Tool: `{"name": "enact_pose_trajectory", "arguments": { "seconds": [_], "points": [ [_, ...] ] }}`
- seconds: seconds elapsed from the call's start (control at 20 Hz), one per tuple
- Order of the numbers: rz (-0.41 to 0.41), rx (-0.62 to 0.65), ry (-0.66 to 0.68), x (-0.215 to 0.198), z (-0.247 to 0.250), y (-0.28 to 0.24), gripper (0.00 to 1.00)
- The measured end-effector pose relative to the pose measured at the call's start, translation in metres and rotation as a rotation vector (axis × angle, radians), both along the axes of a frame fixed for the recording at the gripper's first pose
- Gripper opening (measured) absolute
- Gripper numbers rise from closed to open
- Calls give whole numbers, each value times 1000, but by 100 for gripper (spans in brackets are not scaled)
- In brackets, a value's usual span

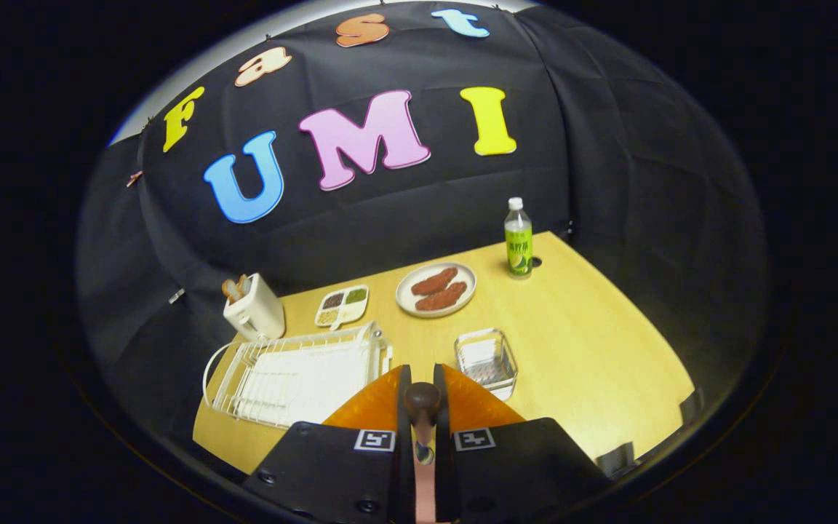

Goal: Take the plate from the dish rack, then take the spoon from the basket and place it into the plate.

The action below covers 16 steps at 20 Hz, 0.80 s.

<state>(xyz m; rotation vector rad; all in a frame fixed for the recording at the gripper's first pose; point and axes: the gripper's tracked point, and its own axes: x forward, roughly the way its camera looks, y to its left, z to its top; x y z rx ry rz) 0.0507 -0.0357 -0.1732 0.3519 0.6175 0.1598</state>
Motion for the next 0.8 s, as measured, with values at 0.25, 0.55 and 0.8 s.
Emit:
{"name": "enact_pose_trajectory", "arguments": {
  "seconds": [0.25,0.55,0.8],
  "points": [
    [11,61,74,-43,-49,41,14],
    [25,94,116,-48,-90,69,15],
    [42,99,116,-47,-98,68,18]
  ]
}}
